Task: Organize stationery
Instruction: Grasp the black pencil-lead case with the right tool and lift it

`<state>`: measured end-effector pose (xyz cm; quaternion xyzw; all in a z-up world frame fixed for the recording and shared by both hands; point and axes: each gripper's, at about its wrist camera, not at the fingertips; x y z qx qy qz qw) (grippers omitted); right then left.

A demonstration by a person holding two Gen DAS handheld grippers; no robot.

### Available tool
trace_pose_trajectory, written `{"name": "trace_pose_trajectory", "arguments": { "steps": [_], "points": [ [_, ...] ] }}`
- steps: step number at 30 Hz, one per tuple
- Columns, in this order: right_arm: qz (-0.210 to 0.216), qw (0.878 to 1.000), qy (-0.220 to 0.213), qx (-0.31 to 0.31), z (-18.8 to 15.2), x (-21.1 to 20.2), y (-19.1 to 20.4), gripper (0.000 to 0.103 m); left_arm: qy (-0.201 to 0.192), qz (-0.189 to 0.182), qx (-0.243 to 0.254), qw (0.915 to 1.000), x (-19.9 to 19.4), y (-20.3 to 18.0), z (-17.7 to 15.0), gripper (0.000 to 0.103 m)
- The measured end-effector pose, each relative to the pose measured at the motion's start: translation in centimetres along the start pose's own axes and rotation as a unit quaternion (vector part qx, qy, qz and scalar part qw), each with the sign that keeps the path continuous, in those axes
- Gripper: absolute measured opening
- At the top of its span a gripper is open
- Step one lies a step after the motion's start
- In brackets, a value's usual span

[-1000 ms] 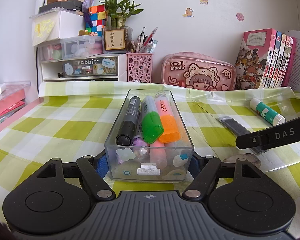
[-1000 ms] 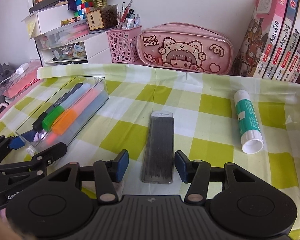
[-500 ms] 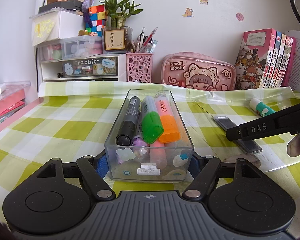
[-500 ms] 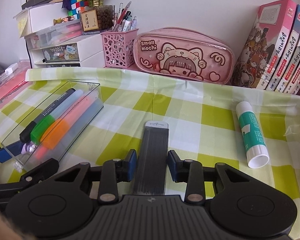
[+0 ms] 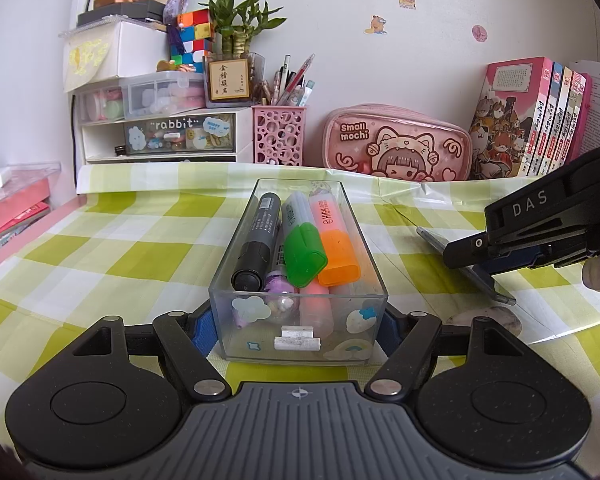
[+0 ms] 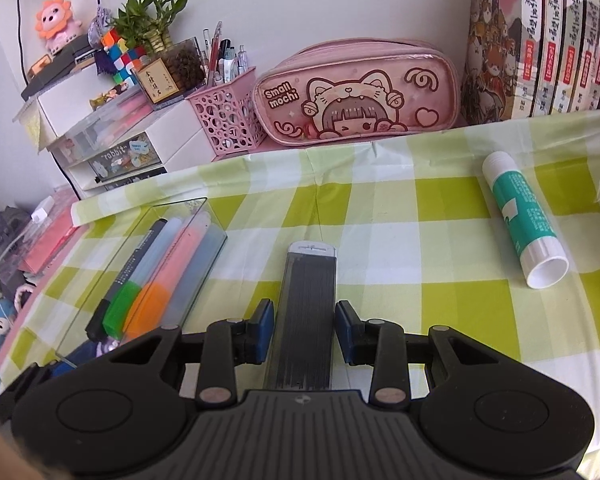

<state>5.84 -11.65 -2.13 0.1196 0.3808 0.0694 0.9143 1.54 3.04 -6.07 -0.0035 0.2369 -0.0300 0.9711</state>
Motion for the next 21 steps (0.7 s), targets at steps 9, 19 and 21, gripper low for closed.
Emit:
{"name": "trace_pose_trajectory", "arguments": {
  "steps": [9,19,21],
  "points": [
    [0.071,0.996,0.007,0.056,1.1,-0.9,0.4,0.056,0.000,0.000,0.000,1.0000,0.0,0.0,0.0,0.073],
    [0.073,0.996,0.031,0.048,1.4,-0.4,1.5,0.030,0.000,-0.001,0.000,1.0000,0.0,0.0,0.0,0.073],
    [0.078,0.993,0.052,0.065,1.1,0.4,1.0,0.040,0.000,0.000,0.000,1.0000,0.0,0.0,0.0,0.073]
  ]
}}
Point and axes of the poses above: each gripper's, at about its wrist camera, not at the fingertips, and x roughly the way its jaws point, y to its left, z to its top, and after that the axes turned 1 degree about -z, right-handed
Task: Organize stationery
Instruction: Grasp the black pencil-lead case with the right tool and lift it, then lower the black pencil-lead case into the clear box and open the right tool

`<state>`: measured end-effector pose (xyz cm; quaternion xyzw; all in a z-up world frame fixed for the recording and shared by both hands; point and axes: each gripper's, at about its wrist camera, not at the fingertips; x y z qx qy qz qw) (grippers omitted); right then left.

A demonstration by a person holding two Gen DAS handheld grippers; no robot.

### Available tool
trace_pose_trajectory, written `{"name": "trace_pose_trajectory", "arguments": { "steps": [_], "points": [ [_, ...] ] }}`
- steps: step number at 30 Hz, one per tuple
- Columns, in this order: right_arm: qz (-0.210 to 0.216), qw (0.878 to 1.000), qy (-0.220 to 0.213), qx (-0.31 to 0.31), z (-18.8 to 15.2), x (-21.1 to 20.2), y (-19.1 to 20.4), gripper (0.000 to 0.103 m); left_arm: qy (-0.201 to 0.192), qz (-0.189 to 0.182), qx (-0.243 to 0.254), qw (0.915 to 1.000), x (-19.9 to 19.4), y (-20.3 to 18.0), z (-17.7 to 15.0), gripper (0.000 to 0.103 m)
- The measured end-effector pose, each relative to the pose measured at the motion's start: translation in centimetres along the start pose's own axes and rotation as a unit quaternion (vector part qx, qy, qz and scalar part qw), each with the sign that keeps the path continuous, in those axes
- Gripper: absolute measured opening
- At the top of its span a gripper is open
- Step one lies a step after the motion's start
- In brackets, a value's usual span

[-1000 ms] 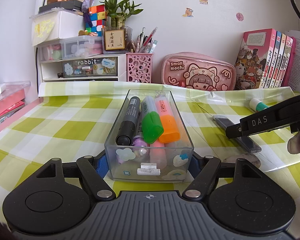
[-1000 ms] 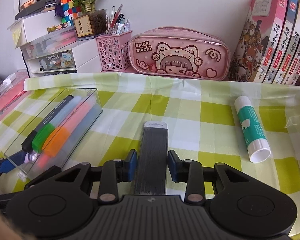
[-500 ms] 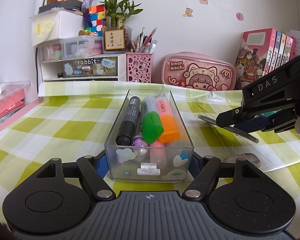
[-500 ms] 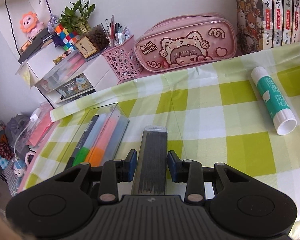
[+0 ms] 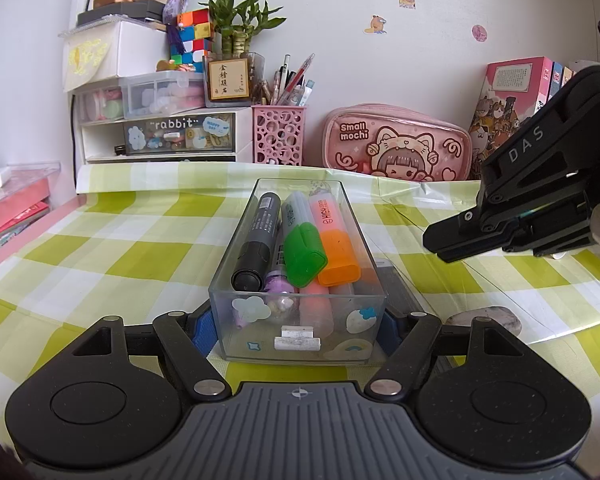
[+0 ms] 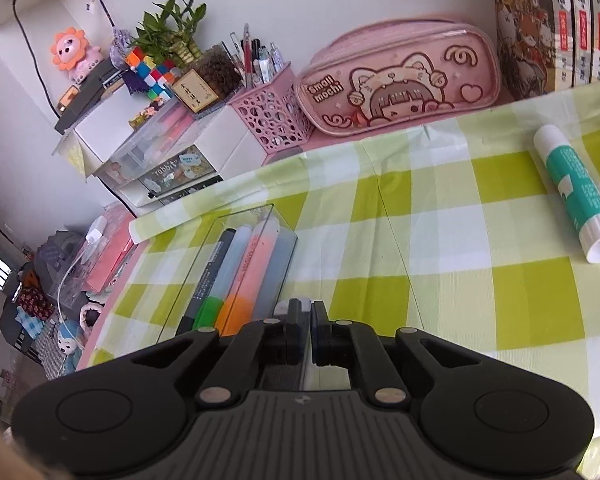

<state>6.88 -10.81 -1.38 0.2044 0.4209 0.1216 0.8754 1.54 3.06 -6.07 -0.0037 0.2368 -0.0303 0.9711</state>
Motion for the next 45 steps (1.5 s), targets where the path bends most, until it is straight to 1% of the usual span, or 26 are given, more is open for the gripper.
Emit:
{"name": "trace_pose_trajectory", "arguments": {
  "steps": [2,4,7,8,9,11,16,18,22,23,24,26,29,33,37,41,45],
  "points": [
    [0.010,0.999,0.025,0.023,-0.1,0.8,-0.7,0.043,0.000,0.000,0.000,1.0000,0.0,0.0,0.0,0.073],
    [0.026,0.998,0.041,0.041,-0.4,1.6,-1.1,0.044,0.000,0.000,0.000,1.0000,0.0,0.0,0.0,0.073],
    [0.045,0.997,0.042,0.049,-0.5,2.0,-0.9,0.046,0.000,0.000,0.000,1.0000,0.0,0.0,0.0,0.073],
    [0.048,0.997,0.041,0.052,-0.6,1.9,-0.9,0.049,0.000,0.000,0.000,1.0000,0.0,0.0,0.0,0.073],
    [0.049,0.996,0.041,0.054,-0.6,1.9,-0.9,0.049,0.000,0.000,0.000,1.0000,0.0,0.0,0.0,0.073],
    [0.062,0.994,0.045,0.072,-0.6,2.0,-1.3,0.051,0.000,0.001,0.000,1.0000,0.0,0.0,0.0,0.073],
    [0.113,0.986,0.044,0.110,-0.4,1.4,-2.5,0.049,0.000,0.000,-0.001,1.0000,0.1,0.0,0.0,0.073],
    [0.135,0.983,0.049,0.117,-0.3,1.5,-2.5,0.044,0.000,0.000,0.000,1.0000,0.1,0.0,0.0,0.073],
    [0.109,0.986,0.065,0.106,-0.8,2.6,-1.8,0.040,0.000,0.000,0.000,1.0000,0.0,0.1,0.0,0.073],
    [0.102,0.987,0.068,0.105,-1.0,2.9,-1.8,0.035,0.000,-0.001,0.000,1.0000,0.0,0.1,0.0,0.073],
    [0.097,0.988,0.064,0.101,-1.1,2.9,-1.7,0.032,0.000,0.000,0.000,1.0000,0.0,0.1,0.0,0.073],
    [0.098,0.988,0.062,0.105,-1.0,2.8,-1.9,0.032,0.000,-0.001,0.000,1.0000,0.0,0.1,0.0,0.073],
    [0.090,0.989,0.044,0.107,-0.7,2.2,-2.1,0.032,0.000,-0.001,0.000,1.0000,0.0,0.1,0.0,0.073],
    [0.088,0.989,0.028,0.117,-0.1,1.4,-2.5,0.032,0.000,0.000,0.000,1.0000,0.0,0.1,0.0,0.073],
    [0.099,0.988,0.012,0.122,1.1,0.5,-2.0,0.032,0.000,0.000,0.000,1.0000,0.0,0.1,0.0,0.073],
    [0.112,0.987,0.002,0.113,2.5,0.3,-0.2,0.032,0.000,0.000,0.000,1.0000,0.0,0.1,0.0,0.073],
    [0.120,0.988,0.009,0.100,3.3,1.5,1.9,0.032,0.000,-0.001,0.000,1.0000,0.0,0.1,0.0,0.073]
  ]
}}
Point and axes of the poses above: each gripper's, at about its wrist camera, not at the fingertips, and x roughly the way its jaws point, y to its left, z to its top, and after that the axes turned 1 degree about -z, right-handed
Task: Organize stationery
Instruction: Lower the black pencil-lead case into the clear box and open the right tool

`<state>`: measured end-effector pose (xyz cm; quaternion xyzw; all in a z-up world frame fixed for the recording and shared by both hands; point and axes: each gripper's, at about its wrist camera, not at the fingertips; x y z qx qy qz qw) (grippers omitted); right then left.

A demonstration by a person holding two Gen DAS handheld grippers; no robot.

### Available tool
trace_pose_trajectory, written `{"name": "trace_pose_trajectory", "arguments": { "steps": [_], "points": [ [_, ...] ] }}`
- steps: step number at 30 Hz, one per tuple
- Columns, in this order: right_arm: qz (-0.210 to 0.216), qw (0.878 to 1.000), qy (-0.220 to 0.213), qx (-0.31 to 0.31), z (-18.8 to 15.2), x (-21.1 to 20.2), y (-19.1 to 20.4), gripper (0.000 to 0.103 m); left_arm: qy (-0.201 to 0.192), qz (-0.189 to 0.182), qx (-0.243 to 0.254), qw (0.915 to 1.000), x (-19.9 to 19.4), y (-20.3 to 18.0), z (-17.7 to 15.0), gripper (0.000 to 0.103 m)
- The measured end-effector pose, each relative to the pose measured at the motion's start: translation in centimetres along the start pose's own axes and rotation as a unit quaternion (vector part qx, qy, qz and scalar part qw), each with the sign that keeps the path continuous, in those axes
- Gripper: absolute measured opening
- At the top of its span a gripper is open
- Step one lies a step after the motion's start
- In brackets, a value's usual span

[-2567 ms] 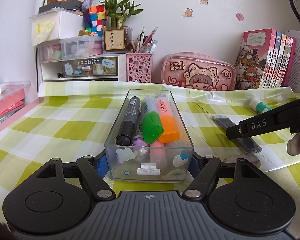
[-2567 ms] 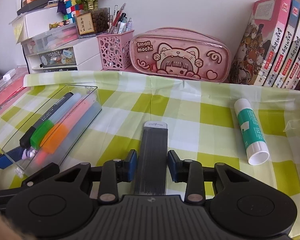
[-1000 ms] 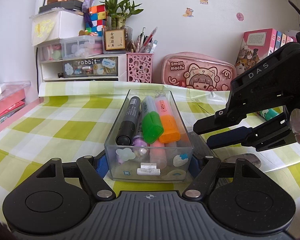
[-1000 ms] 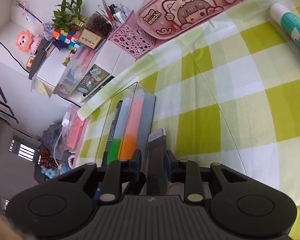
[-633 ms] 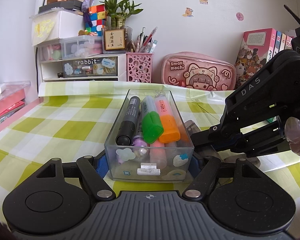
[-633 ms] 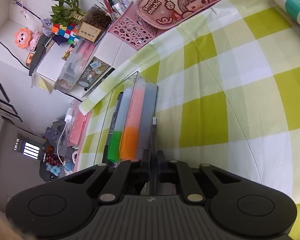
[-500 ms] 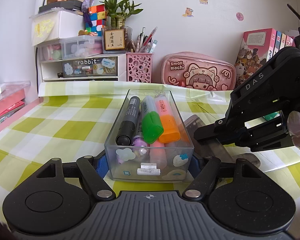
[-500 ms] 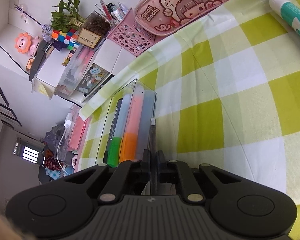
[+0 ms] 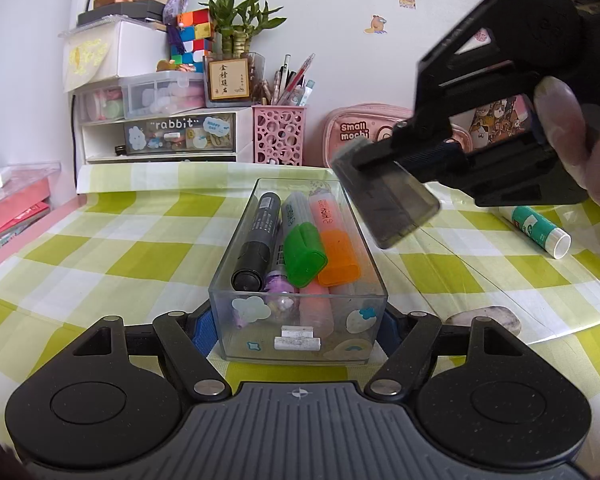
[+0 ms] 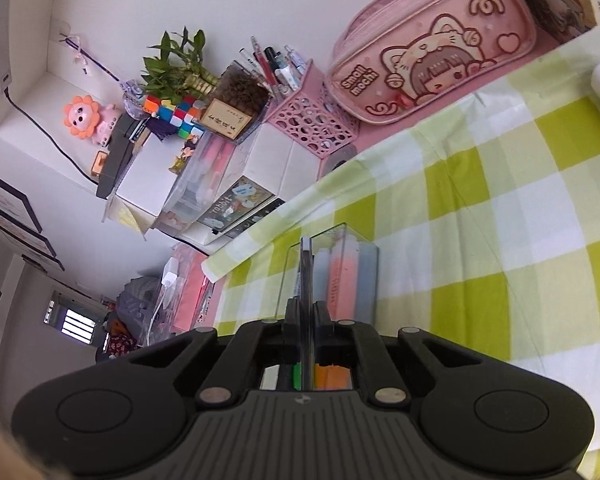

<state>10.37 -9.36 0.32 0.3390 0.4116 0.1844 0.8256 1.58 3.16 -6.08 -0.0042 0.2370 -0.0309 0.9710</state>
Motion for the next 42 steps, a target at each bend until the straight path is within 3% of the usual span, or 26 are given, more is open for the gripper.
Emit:
{"name": "trace_pose_trajectory", "arguments": {
  "steps": [9,28,42],
  "points": [
    [-0.031,0.999,0.011,0.009,0.7,4.1,1.0,0.032,0.000,-0.001,0.000,1.0000,0.0,-0.1,0.0,0.073],
    [-0.050,0.999,0.002,-0.016,0.3,4.1,1.7,0.038,0.000,-0.001,0.000,1.0000,0.0,-0.1,0.0,0.073],
    [-0.073,0.993,-0.041,-0.085,-0.1,0.3,2.1,0.066,0.000,0.000,0.000,1.0000,0.0,-0.1,0.0,0.073]
  ]
}}
Point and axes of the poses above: each gripper's, at about its wrist camera, not at the fingertips, and x roughly the way its jaws point, y to its left, z to its top, and after that the axes turned 1 degree about -z, right-handed
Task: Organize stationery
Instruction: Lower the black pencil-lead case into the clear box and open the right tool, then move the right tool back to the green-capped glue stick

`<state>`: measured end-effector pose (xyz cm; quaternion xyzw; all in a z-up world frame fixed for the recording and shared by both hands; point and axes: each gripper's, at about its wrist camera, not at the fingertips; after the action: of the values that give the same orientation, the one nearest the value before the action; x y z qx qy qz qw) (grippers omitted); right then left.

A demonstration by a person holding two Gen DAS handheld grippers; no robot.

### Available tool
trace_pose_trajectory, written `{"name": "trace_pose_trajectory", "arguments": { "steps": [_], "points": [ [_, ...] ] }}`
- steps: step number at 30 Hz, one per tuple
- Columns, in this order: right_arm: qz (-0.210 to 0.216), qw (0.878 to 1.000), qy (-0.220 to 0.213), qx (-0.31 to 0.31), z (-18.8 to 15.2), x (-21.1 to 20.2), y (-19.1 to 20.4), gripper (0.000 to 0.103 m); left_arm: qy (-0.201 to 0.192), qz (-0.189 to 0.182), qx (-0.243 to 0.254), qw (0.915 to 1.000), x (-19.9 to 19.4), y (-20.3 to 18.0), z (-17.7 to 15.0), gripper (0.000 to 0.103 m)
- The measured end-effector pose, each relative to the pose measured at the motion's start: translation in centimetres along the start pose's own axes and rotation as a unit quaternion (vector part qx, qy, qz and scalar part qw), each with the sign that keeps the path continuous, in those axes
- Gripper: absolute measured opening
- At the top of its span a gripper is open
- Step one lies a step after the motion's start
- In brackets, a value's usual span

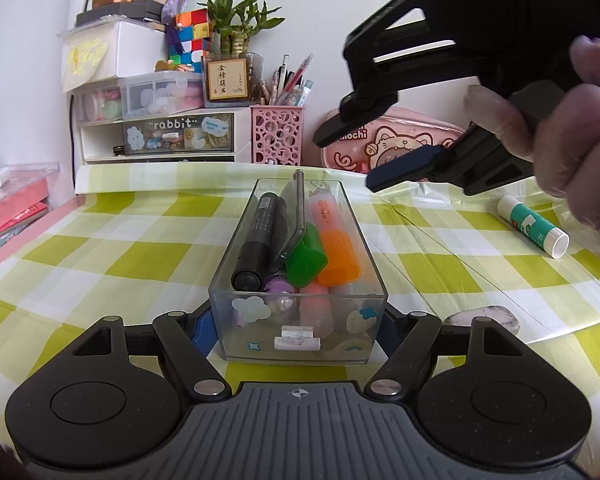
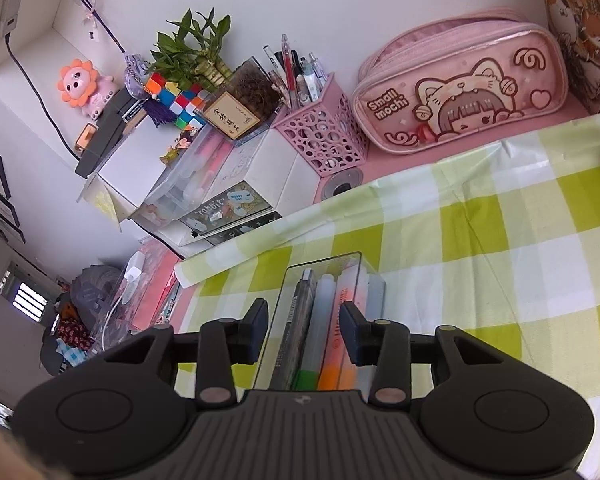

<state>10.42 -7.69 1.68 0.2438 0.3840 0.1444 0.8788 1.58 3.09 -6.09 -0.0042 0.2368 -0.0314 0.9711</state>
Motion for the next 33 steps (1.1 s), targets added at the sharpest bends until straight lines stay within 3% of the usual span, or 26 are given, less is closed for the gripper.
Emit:
{"name": "trace_pose_trajectory", "arguments": {
  "steps": [6,9,12,16,21,33],
  "points": [
    [-0.056,0.996,-0.059,-0.044,-0.7,-4.3,-2.5,0.086,0.000,0.000,0.000,1.0000,0.0,0.0,0.0,0.073],
    [-0.095,0.989,-0.088,-0.074,-1.4,-6.3,-3.5,0.086,0.000,0.000,0.000,1.0000,0.0,0.0,0.0,0.073],
    [-0.143,0.976,-0.123,-0.112,-2.6,-8.4,-4.5,0.086,0.000,0.000,0.000,1.0000,0.0,0.0,0.0,0.073],
    [-0.200,0.957,-0.153,-0.145,-3.9,-10.2,-6.5,0.094,0.000,0.000,0.000,1.0000,0.0,0.0,0.0,0.073],
    [-0.251,0.944,-0.150,-0.153,-4.6,-10.4,-9.0,0.095,0.000,0.000,0.001,1.0000,0.0,0.0,0.0,0.073],
    [-0.262,0.949,-0.105,-0.140,-3.3,-8.1,-11.4,0.095,-0.002,-0.004,0.003,1.0000,0.0,-0.1,0.0,0.076]
  ]
}}
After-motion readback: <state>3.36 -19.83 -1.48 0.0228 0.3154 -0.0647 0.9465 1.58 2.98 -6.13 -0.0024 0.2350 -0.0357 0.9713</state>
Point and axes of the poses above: each gripper's, at about its wrist camera, not at the fingertips, and x roughly the way its jaws point, y to its left, z to its top, and after that the axes turned 1 degree about -z, right-handed
